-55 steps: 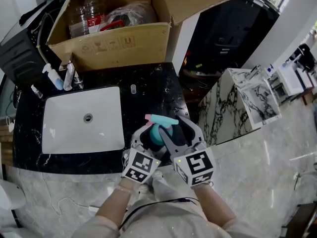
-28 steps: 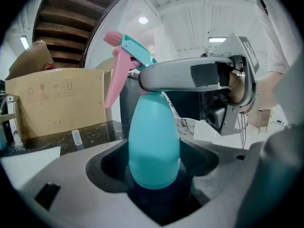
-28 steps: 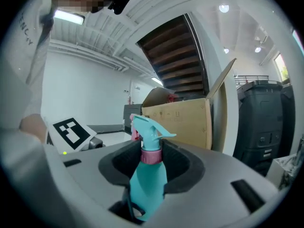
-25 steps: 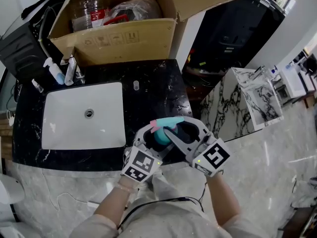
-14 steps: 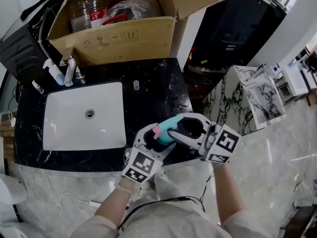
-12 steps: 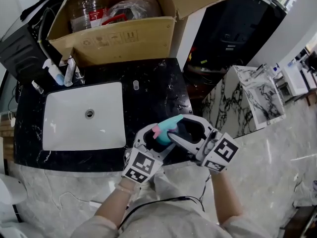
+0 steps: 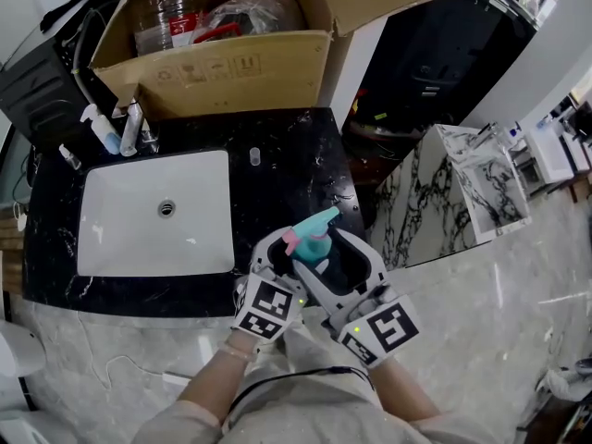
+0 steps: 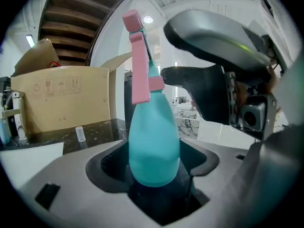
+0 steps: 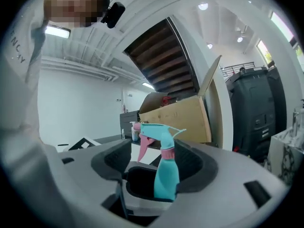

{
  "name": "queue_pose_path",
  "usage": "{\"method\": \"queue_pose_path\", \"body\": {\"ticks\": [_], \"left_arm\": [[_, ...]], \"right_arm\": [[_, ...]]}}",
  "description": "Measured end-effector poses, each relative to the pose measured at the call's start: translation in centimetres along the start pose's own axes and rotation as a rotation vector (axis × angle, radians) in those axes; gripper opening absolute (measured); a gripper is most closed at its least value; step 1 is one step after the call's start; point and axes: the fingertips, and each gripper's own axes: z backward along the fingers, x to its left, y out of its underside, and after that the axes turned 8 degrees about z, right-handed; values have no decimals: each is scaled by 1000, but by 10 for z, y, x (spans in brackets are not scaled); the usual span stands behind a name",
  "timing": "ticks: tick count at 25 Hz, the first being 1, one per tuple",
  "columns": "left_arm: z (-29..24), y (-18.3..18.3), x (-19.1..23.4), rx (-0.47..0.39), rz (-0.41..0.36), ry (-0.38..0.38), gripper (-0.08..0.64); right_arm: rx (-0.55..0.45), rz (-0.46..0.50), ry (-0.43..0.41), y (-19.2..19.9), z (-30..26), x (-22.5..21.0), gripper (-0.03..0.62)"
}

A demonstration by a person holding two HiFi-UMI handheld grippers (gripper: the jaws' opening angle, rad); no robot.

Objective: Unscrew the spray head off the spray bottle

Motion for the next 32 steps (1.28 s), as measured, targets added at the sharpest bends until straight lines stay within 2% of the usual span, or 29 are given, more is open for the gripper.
{"method": "queue_pose_path", "body": {"ticks": [4,15,17,21,27,29,32], "left_arm": [[-1,-1,3,17,-23,-35,339],[-2,-1,3,28,-42,-43,336],[-2,-1,2,29,-45,-41,336],[-1,0,1,32,-52,-25,334],[0,0,1,27,-49,1,334],[0,-1,2,24,-45,7,334],[1,0,2,26,-50,14,334]], "right_arm": [[33,26,68,0,-10,-4,307],[153,160,182,8,-23,-11,314],[152,162,162,7,-22,-9,310],[160,147,70,8,-15,-8,296],[157,71,-70,7,-3,-12,270],[154,63,-87,6,3,-12,235],[144,64,-88,5,11,-14,217]]}}
